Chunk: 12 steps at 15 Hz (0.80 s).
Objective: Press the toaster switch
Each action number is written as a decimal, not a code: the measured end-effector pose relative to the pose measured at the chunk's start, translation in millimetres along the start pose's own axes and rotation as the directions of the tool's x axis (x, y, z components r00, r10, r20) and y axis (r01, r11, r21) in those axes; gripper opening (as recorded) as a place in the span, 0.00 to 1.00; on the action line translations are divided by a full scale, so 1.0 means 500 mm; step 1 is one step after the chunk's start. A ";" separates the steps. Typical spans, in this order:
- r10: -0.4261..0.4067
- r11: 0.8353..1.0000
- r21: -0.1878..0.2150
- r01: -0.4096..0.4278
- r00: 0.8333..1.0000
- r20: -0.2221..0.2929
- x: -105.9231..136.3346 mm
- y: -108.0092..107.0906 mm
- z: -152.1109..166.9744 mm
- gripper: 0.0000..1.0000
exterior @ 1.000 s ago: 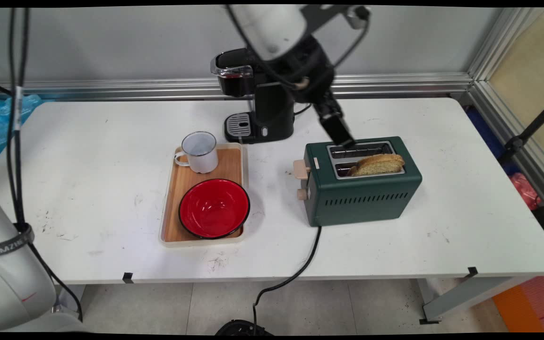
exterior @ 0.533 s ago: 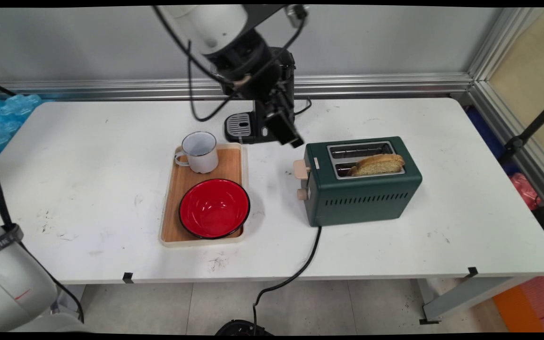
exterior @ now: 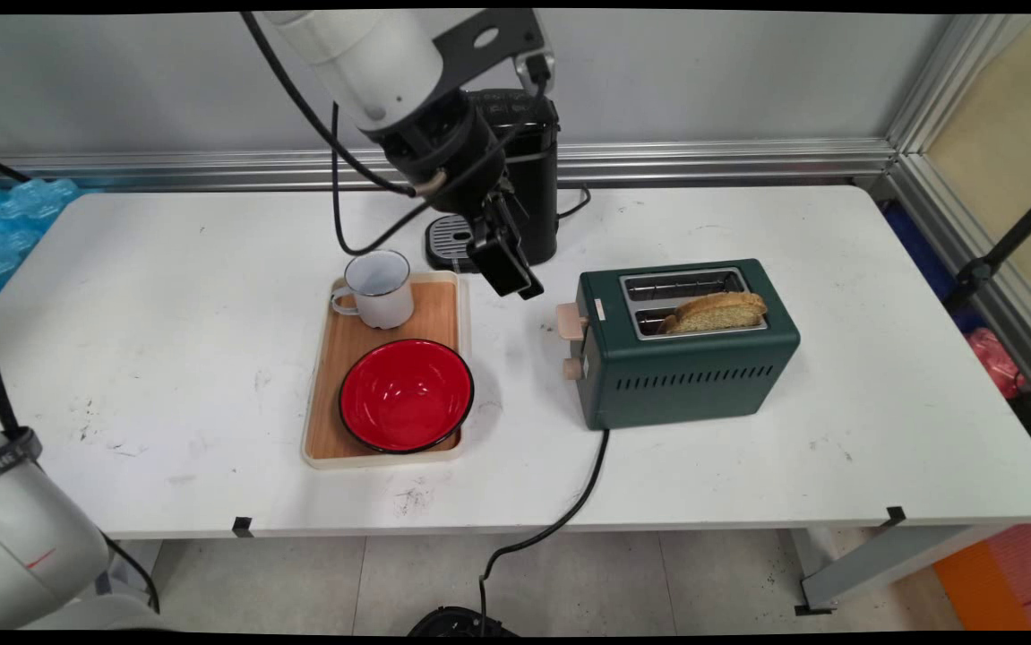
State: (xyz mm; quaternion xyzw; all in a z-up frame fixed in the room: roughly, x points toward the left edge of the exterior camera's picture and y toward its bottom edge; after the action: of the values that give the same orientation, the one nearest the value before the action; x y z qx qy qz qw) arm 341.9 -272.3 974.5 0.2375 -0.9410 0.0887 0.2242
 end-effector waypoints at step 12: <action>0.031 0.999 -0.020 -0.031 1.000 -0.003 0.009 0.003 0.126 0.00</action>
State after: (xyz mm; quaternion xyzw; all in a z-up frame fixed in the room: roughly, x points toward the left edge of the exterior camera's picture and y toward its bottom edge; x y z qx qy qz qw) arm 313.6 -290.1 921.1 0.2205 -0.9451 0.0831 0.2266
